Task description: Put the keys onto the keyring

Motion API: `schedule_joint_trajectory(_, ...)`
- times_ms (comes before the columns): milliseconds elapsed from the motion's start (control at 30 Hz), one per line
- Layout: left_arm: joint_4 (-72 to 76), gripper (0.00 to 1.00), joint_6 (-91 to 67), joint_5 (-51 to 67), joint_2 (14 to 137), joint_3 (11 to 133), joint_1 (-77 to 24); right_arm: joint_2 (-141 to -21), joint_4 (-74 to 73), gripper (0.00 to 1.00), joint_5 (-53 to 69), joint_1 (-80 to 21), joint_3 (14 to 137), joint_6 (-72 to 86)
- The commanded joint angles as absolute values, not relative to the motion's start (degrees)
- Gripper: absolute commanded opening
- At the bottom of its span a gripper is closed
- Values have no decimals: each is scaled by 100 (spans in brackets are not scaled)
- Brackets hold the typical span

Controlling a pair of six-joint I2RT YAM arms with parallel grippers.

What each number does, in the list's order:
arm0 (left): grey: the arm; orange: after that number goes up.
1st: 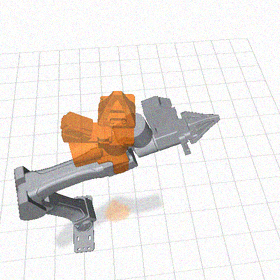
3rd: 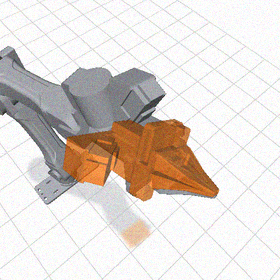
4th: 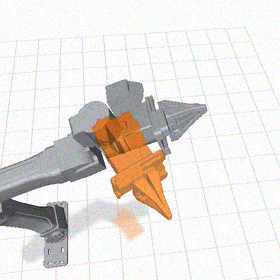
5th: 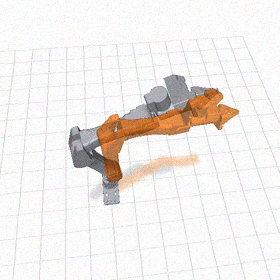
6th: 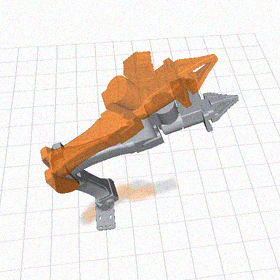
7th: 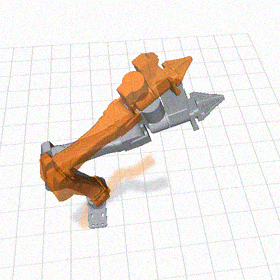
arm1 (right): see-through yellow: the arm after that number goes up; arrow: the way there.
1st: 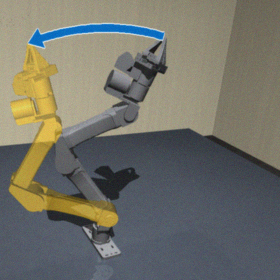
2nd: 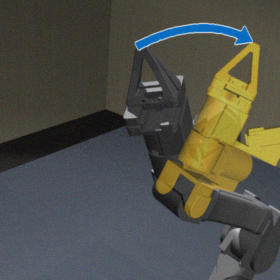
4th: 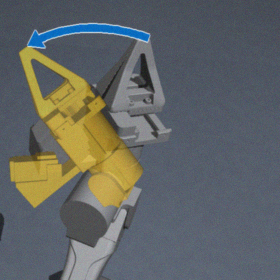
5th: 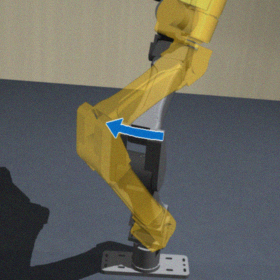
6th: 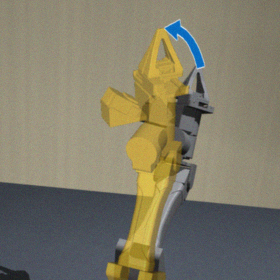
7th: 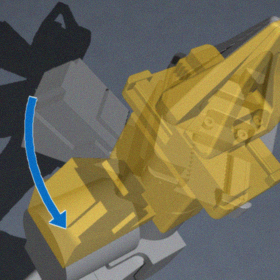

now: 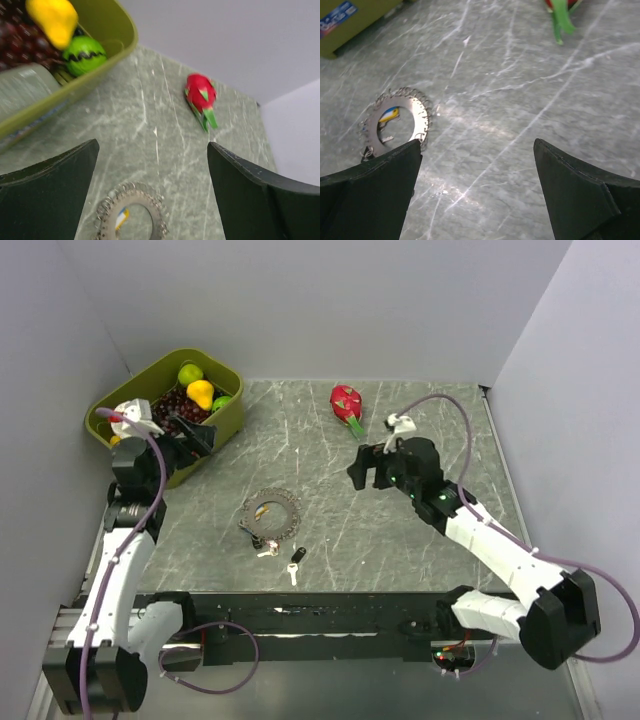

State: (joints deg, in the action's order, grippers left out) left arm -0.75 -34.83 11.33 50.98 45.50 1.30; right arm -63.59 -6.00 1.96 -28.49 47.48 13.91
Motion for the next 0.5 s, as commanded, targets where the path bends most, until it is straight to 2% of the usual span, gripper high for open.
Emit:
schedule_joint_trajectory(0, -184, 96, -3331, 1415, 5378, 4948, -280, -6714, -668, 100, 219, -3199, 5255, 1274)
schedule_joint_trajectory(267, -694, 96, -3217, 915, 6433, 5352, -1501, -7373, -852, 100, 439, -3656, 5650, 1152)
schedule_joint_trajectory(467, -1124, 96, -3419, 792, 6785, 5212, -1889, -8181, -1353, 99, 396, -4060, 6133, 879)
